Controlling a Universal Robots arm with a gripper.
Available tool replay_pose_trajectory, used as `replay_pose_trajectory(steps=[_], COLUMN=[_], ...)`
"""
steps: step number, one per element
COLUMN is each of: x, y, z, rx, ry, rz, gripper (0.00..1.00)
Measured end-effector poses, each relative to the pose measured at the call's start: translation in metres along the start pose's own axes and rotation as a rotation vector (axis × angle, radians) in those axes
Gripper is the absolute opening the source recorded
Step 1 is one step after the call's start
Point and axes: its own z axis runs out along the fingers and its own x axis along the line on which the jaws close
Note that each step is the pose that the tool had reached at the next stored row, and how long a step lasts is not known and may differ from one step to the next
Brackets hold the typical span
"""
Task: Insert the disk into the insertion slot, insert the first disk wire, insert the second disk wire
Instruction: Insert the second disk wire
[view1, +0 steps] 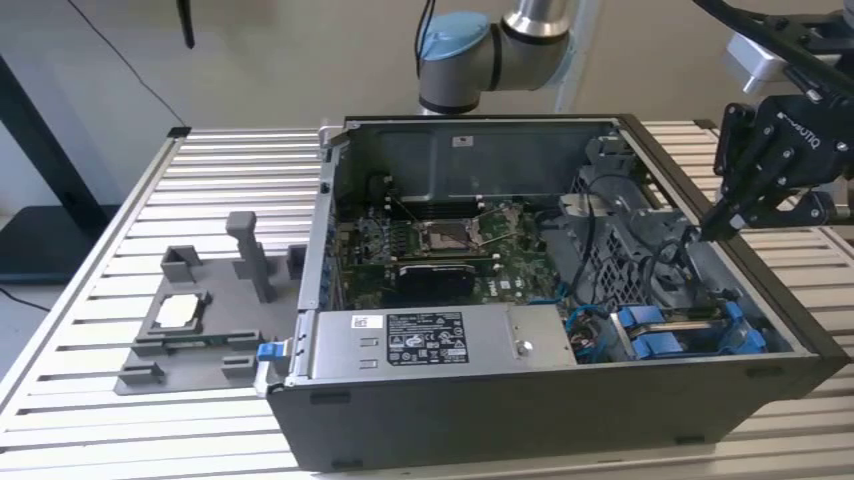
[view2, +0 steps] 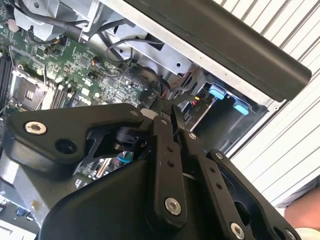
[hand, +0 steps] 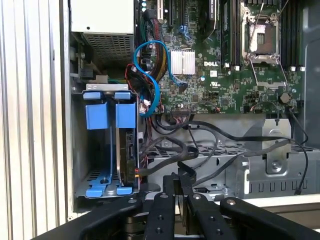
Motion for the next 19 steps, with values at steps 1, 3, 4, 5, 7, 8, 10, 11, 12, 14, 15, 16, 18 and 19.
replay_pose_trajectory(steps=[1, 3, 4, 5, 7, 8, 10, 11, 12, 14, 15, 16, 18, 19], x=[-0.0003, -0.0014, -0.0024, -0.0038, -0.0067, -0.0083, -0.011, -0.0121, -0.0134, -0.0158, -0.017, -0.0183, -0.0211, -0.0223], y=[0.0001, 0.0009, 0.0014, 0.0021, 0.0035, 0.0045, 0.0063, 0.0073, 0.0085, 0.0108, 0.012, 0.0135, 0.017, 0.0187], z=[-0.0001, 0.0, 0.0, 0.0001, 0.0005, 0.0007, 0.0011, 0.0013, 0.0015, 0.0019, 0.002, 0.0023, 0.0028, 0.003], rx=[0.0, 0.0001, 0.0002, 0.0003, 0.0005, 0.0006, 0.0007, 0.0007, 0.0008, 0.0008, 0.0008, 0.0008, 0.0008, 0.0008], ry=[0.0001, -0.0002, -0.0002, -0.0002, -0.0002, -0.0002, -0.0002, -0.0002, -0.0003, -0.0003, -0.0001, -0.0001, -0.0002, -0.0002], rz=[0.0, 0.0, 0.0, 0.0, 0.0, 0.0, 0.0, 0.0, 0.0, 0.0, 0.0, 0.0, 0.0, 0.0], gripper=[0.16, 0.16, 0.16, 0.16, 0.16, 0.16, 0.16, 0.16, 0.16, 0.16, 0.16, 0.16, 0.16, 0.16])
